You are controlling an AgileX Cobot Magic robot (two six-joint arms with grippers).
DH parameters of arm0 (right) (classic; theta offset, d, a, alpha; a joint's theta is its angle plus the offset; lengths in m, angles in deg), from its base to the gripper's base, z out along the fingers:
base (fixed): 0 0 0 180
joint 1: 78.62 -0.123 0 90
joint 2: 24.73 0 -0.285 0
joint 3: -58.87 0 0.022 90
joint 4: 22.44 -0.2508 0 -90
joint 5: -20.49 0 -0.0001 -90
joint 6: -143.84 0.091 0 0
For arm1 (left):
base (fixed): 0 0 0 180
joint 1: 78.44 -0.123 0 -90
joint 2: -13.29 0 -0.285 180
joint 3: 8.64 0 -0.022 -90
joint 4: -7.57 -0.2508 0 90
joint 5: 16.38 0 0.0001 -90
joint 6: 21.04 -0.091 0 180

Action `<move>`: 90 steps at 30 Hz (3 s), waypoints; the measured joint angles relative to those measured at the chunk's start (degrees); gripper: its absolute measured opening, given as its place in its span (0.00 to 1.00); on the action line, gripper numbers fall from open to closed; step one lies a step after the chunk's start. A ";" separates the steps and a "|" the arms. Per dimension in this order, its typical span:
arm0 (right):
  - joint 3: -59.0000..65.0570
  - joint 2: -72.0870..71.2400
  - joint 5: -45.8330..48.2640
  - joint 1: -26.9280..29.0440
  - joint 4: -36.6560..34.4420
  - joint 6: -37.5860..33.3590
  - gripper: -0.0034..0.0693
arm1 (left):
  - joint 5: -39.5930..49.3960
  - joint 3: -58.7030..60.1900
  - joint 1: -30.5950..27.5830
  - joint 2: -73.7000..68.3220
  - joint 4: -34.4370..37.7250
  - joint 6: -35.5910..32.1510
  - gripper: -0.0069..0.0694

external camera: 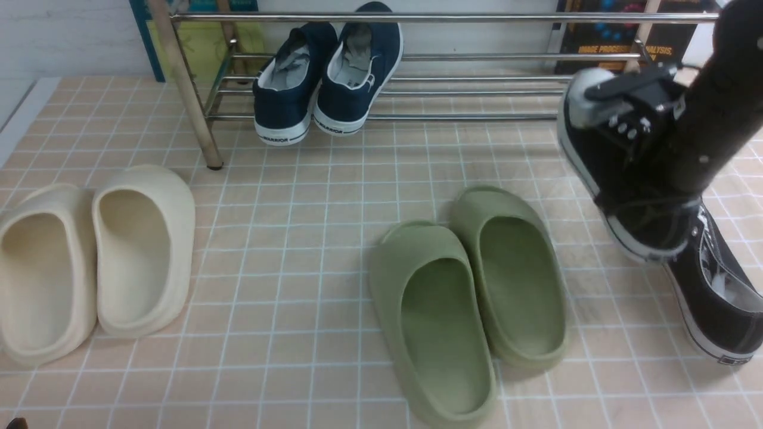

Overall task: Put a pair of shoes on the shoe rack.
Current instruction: Use the right arm to put a shoe into the shoe rack, then use the right arm to grab the shoe closest to it, then use the right arm to put a shoe into the shoe rack

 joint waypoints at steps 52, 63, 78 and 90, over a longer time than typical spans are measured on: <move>5.23 -4.39 7.87 0.79 2.46 5.65 0.68 | 0.18 0.00 0.00 0.00 -0.16 0.10 0.40; 26.71 -7.60 -9.97 9.62 6.34 11.34 0.64 | 0.23 0.00 0.00 0.00 -0.16 0.10 0.40; 26.01 -2.43 -13.24 9.32 7.76 11.06 0.06 | 0.23 0.00 0.00 0.00 -0.16 0.10 0.40; 7.28 -5.35 -5.05 7.15 2.54 3.11 0.05 | 0.23 0.00 0.00 0.00 -0.16 0.10 0.40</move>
